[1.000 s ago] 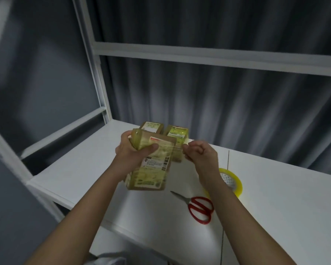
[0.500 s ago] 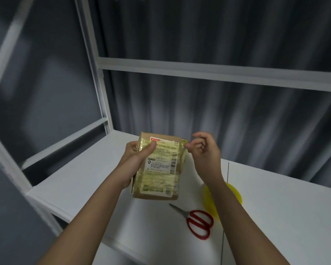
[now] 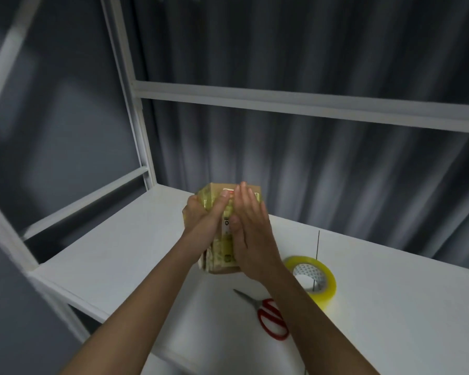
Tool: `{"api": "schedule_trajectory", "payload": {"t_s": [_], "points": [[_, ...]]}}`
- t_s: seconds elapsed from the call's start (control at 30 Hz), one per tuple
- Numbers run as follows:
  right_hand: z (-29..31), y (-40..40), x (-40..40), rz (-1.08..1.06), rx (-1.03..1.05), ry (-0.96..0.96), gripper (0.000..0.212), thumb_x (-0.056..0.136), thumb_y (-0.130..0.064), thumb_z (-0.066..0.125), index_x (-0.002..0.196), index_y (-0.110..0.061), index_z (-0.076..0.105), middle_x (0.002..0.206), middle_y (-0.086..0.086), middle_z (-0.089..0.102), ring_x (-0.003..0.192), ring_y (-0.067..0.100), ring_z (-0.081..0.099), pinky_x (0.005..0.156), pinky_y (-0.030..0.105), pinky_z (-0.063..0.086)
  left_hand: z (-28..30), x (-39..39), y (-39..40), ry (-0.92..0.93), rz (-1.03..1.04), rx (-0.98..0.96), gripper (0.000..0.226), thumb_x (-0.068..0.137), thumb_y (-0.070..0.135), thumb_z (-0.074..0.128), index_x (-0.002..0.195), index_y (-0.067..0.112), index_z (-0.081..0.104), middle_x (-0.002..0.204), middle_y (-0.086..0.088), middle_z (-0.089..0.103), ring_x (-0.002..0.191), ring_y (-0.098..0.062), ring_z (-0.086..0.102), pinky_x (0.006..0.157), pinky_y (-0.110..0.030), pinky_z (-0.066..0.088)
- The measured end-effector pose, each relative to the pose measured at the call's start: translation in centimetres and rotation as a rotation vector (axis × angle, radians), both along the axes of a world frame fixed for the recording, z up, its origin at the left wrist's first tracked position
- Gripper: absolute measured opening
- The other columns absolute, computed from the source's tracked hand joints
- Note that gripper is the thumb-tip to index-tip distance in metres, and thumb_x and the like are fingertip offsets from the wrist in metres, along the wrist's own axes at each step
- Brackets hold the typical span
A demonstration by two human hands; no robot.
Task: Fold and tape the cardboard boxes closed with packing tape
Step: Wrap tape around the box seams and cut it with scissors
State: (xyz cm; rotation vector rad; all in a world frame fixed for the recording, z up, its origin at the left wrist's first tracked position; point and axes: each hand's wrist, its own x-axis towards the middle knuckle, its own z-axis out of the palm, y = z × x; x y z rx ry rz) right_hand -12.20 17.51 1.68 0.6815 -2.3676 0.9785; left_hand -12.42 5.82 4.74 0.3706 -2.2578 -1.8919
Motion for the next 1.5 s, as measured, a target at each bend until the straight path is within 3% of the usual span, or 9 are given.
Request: {"api": "schedule_trajectory", "payload": {"t_s": [0.33, 0.47, 0.63, 0.8, 0.93, 1.1, 1.2, 1.43, 1.5], "points": [[1.1, 2.5, -2.1, 0.163, -0.680, -0.589, 0.061, 0.097, -0.053, 0.038, 0.147, -0.019, 0.033, 0.138, 0.011, 0.049, 0.122, 0.029, 0.053, 0.100, 0.040, 0.046, 0.0, 0.4, -1.1, 0.056, -0.127, 0.033, 0.073, 0.045, 0.090, 0.057, 0.100, 0.046, 0.039, 0.118, 0.000, 0.059, 0.107, -0.021, 0.062, 0.094, -0.045, 0.049], [1.1, 2.7, -1.5, 0.331, -0.770, -0.822, 0.064, 0.098, -0.059, 0.016, 0.118, -0.020, 0.062, 0.112, 0.004, 0.069, 0.109, 0.018, 0.064, 0.091, 0.032, 0.050, -0.9, 0.4, -2.2, 0.013, -0.156, 0.038, 0.080, 0.047, 0.090, 0.059, 0.108, 0.044, 0.037, 0.120, -0.001, 0.059, 0.108, -0.022, 0.062, 0.096, -0.046, 0.048], [0.7, 3.7, -0.5, 0.316, -0.632, -0.932, 0.070, 0.092, -0.065, 0.000, 0.133, -0.033, 0.047, 0.134, -0.009, 0.055, 0.127, 0.010, 0.047, 0.103, 0.024, 0.038, -2.4, -0.1, -2.9, -0.017, -0.079, 0.007, 0.082, 0.050, 0.091, 0.058, 0.114, 0.045, 0.035, 0.121, 0.000, 0.057, 0.110, -0.024, 0.059, 0.096, -0.048, 0.047], [2.6, 2.9, 1.7, 0.249, -0.568, -0.525, 0.042, 0.102, -0.049, 0.020, 0.142, -0.037, 0.024, 0.143, -0.029, 0.033, 0.135, 0.000, 0.033, 0.100, 0.005, 0.032, -1.8, -0.2, -2.0, 0.032, -0.049, -0.022, 0.086, 0.048, 0.092, 0.056, 0.116, 0.045, 0.033, 0.120, 0.001, 0.055, 0.111, -0.026, 0.057, 0.094, -0.049, 0.048], [0.5, 1.6, 1.2, 0.074, 0.027, -0.359, 0.114, 0.070, -0.076, 0.046, 0.149, -0.023, -0.016, 0.147, -0.016, -0.031, 0.139, 0.009, -0.030, 0.118, 0.037, -0.006, 0.3, 1.8, -0.1, 0.054, -0.161, 0.005, 0.097, 0.057, 0.090, 0.038, 0.132, 0.030, 0.031, 0.129, 0.004, 0.046, 0.120, -0.021, 0.048, 0.105, -0.045, 0.039], [2.2, 2.3, 1.6, 0.119, -0.435, -0.554, 0.102, 0.076, -0.075, 0.041, 0.151, -0.027, -0.009, 0.159, -0.012, -0.003, 0.143, 0.003, 0.003, 0.114, 0.030, 0.016, 1.0, 2.0, 0.3, 0.177, -0.157, -0.075, 0.049, 0.089, 0.046, 0.054, 0.130, 0.033, 0.032, 0.127, 0.003, 0.040, 0.113, -0.018, 0.048, 0.093, -0.033, 0.045], [2.0, 2.3, 1.5, 0.243, -0.786, -0.645, 0.069, 0.090, -0.062, 0.043, 0.146, -0.025, 0.031, 0.141, 0.003, 0.050, 0.124, 0.017, 0.052, 0.102, 0.040, 0.045, 0.9, 2.0, 0.6, 0.218, -0.198, -0.084, 0.040, 0.095, 0.042, 0.047, 0.134, 0.034, 0.039, 0.131, 0.001, 0.033, 0.116, -0.017, 0.045, 0.090, -0.027, 0.043], [0.9, 2.3, 1.9, 0.270, -1.014, -0.590, 0.034, 0.100, -0.030, 0.045, 0.125, -0.009, 0.056, 0.114, 0.014, 0.068, 0.105, 0.031, 0.065, 0.090, 0.047, 0.053, 0.0, 0.0, 0.9, -0.015, -0.351, 0.142, 0.095, 0.063, 0.080, 0.060, 0.144, 0.046, 0.023, 0.151, 0.008, 0.028, 0.135, -0.019, 0.035, 0.111, -0.044, 0.032], [0.1, 2.2, 1.9, 0.243, -0.984, -0.583, 0.031, 0.101, -0.024, 0.044, 0.124, -0.009, 0.058, 0.112, 0.011, 0.069, 0.104, 0.028, 0.066, 0.089, 0.044, 0.053, 0.1, -0.4, 0.9, -0.012, -0.339, 0.129, 0.085, 0.082, 0.069, 0.048, 0.150, 0.028, 0.016, 0.151, 0.000, 0.030, 0.135, -0.024, 0.037, 0.111, -0.041, 0.032]]}}
